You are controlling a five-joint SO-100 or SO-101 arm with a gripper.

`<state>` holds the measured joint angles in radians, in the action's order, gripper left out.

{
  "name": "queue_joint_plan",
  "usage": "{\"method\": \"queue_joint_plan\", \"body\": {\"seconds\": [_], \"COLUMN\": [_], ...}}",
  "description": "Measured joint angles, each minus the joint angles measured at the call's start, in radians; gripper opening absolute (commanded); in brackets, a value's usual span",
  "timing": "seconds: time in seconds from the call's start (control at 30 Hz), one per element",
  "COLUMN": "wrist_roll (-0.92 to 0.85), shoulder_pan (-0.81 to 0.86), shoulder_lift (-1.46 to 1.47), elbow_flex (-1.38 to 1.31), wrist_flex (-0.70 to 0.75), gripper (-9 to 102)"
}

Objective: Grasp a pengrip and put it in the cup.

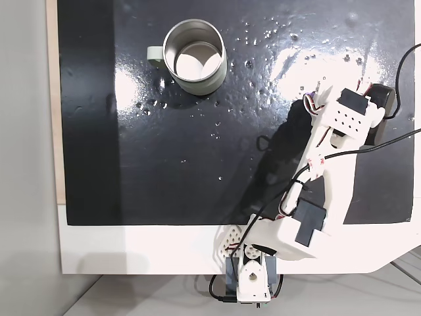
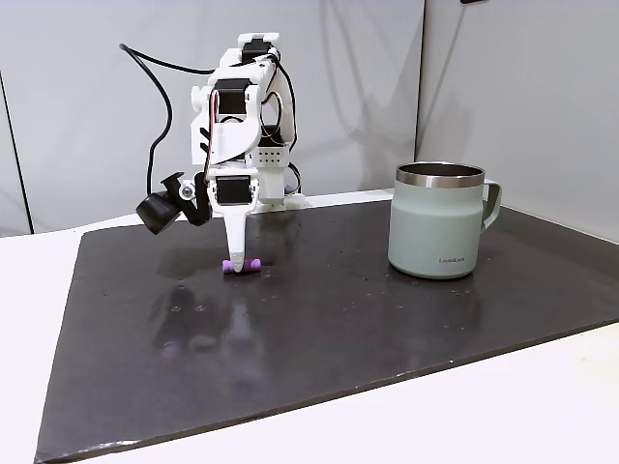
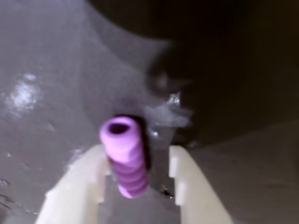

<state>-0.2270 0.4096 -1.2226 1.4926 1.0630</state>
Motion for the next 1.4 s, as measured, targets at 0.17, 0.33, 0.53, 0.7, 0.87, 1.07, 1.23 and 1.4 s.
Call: {"method": "queue_joint_plan", "body": {"seconds": [0.17,0.33,0.53,0.7,0.87,1.07,1.23,1.4], "wrist_roll": [0.000,0.002,0.038,0.074,0.127,0.261,0.385,0.482], "shoulder_pan": [0.002,0.000,-0.048,-0.101,-0.189,-0.365,-0.518,-0.588], "shoulder_lift": [0.017,0.011,-0.101,-0.275,-0.414,-0.445,-0.396,-0.314], "elbow_flex": [-0.015,-0.015,-0.011,-0.012,-0.012,-0.094,-0.239,-0.394], "wrist_flex": [0.000,0.003,0.087,0.166,0.236,0.287,0.314,0.319], "gripper": [0,0,0,0,0,0,0,0]}}
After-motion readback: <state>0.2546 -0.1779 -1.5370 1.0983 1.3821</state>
